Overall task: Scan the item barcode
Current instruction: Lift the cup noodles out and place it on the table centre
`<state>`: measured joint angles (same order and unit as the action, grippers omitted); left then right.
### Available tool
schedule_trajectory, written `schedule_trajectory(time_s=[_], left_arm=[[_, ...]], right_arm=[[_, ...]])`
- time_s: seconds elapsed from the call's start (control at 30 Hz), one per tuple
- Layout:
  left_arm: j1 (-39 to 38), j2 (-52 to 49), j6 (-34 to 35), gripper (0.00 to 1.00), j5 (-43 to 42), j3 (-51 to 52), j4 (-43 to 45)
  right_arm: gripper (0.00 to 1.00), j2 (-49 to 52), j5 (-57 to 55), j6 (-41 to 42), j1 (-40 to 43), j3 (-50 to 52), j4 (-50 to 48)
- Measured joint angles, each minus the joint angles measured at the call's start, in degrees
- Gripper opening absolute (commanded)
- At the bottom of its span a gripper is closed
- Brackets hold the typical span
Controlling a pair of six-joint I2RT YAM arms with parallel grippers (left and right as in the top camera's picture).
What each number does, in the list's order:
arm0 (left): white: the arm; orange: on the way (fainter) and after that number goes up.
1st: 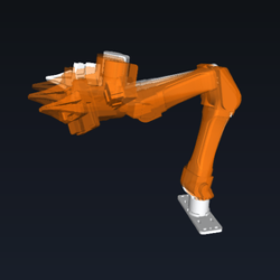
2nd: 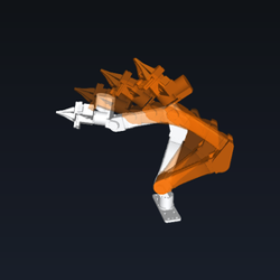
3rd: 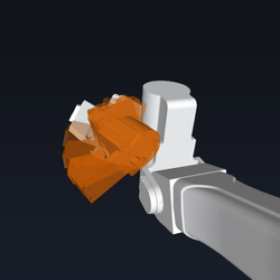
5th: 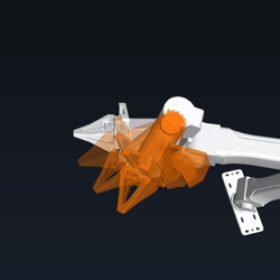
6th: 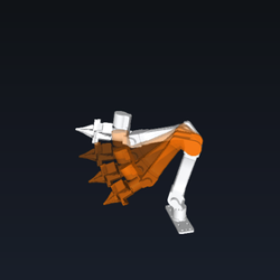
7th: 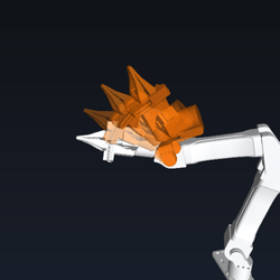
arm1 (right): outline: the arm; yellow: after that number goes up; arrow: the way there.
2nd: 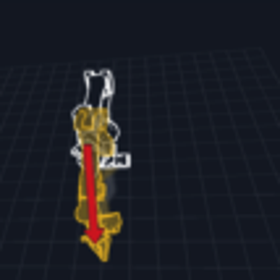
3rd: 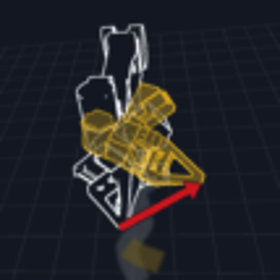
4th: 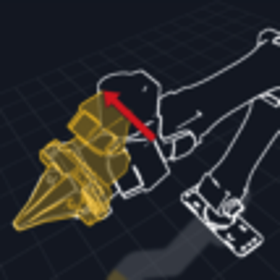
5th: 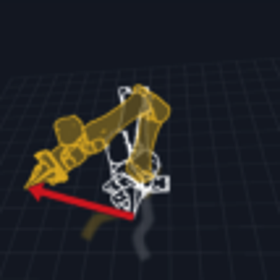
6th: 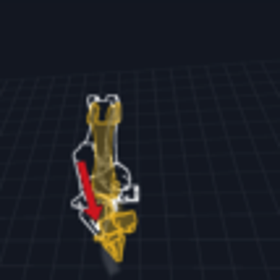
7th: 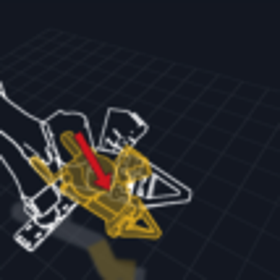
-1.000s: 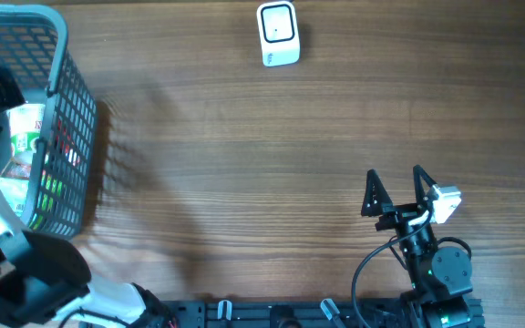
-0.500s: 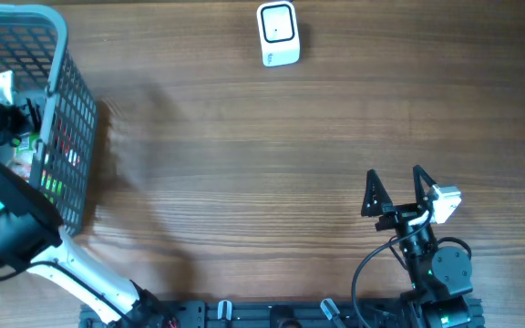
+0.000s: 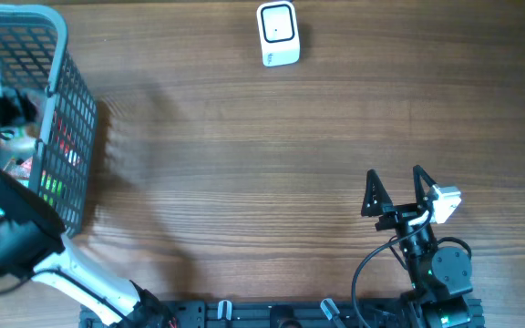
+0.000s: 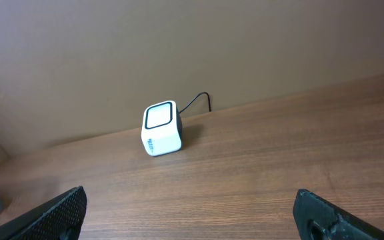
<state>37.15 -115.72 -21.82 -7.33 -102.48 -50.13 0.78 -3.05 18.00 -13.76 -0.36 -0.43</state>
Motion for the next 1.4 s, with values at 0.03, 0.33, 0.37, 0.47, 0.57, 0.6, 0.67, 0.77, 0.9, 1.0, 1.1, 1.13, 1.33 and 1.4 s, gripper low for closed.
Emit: schedule_trajectory(time_s=[0.03, 0.33, 0.37, 0.47, 0.57, 0.6, 0.67, 0.77, 0.9, 1.0, 1.1, 1.13, 1.33, 1.4], left_arm=[[0.0, 4.7, 1.2, 0.64, 0.3, -0.1, 1.9], [-9.4, 42.4, 23.8, 0.59, -6.5, -4.1, 4.8], [-13.0, 44.2, 25.7, 0.59, -6.8, -4.2, 1.6], [-27.2, 46.5, 32.5, 0.59, -8.6, -4.1, -9.2], [-42.0, 43.1, 35.7, 0.6, -8.1, -1.8, -15.1], [-45.5, 41.7, 36.3, 0.6, -7.0, -0.6, -15.5], [-56.1, 35.3, 37.7, 0.61, -3.5, 4.0, -16.0], [-64.6, 24.2, 39.2, 0.61, 0.0, 7.1, -14.7], [-72.8, 7.5, 41.7, 0.62, 1.1, 7.9, -6.8], [-77.4, -2.3, 42.7, 0.64, 1.4, 8.0, -0.7], [-80.4, -6.5, 43.2, 0.93, 1.5, 8.0, 4.4], [-80.8, -6.6, 43.4, 1.0, 1.5, 8.0, 5.0], [-81.0, -6.6, 43.6, 1.0, 1.5, 8.0, 5.6], [-80.7, -6.2, 43.6, 1.0, 1.5, 7.2, 5.2]], right_arm=[[1.0, 0.0, 0.0, 0.0, 0.0, 0.0, 0.0], [1.0, 0.0, 0.0, 0.0, 0.0, 0.0, 0.0], [1.0, 0.0, 0.0, 0.0, 0.0, 0.0, 0.0], [1.0, 0.0, 0.0, 0.0, 0.0, 0.0, 0.0], [1.0, 0.0, 0.0, 0.0, 0.0, 0.0, 0.0], [1.0, 0.0, 0.0, 0.0, 0.0, 0.0, 0.0], [1.0, 0.0, 0.0, 0.0, 0.0, 0.0, 0.0], [1.0, 0.0, 0.0, 0.0, 0.0, 0.0, 0.0], [1.0, 0.0, 0.0, 0.0, 0.0, 0.0, 0.0], [1.0, 0.0, 0.0, 0.0, 0.0, 0.0, 0.0], [1.0, 0.0, 0.0, 0.0, 0.0, 0.0, 0.0], [1.0, 0.0, 0.0, 0.0, 0.0, 0.0, 0.0], [1.0, 0.0, 0.0, 0.0, 0.0, 0.0, 0.0], [1.0, 0.0, 0.0, 0.0, 0.0, 0.0, 0.0]])
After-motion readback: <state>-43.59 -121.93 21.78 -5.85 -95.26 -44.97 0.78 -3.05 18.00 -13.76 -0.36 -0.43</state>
